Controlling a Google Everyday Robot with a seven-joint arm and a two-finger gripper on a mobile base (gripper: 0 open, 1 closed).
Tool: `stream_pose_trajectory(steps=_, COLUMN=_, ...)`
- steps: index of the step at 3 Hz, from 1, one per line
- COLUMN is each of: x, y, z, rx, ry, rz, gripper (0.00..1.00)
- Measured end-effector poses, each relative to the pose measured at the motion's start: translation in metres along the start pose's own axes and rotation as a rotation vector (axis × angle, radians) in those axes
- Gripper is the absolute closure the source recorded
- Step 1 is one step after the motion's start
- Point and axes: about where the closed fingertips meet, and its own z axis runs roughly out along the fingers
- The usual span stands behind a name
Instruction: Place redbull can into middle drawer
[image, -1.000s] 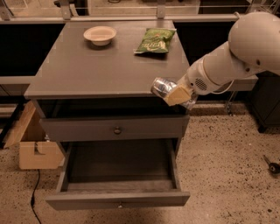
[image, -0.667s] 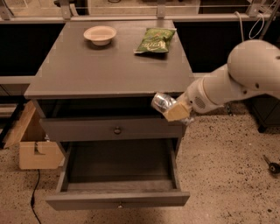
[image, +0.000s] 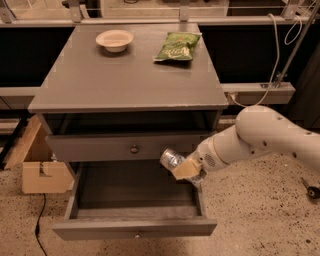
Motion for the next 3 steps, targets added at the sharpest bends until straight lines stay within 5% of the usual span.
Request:
stream_pose_trajectory(steps=1, x=0.024, y=0.017, z=0.079, rx=-0.157, ry=0.026, rz=0.046, gripper=1.00)
stream_pose_trajectory(steps=3, x=0.032, y=0.012, z=0.094, rx=-0.169, ry=0.026, rz=0.076, gripper=1.00)
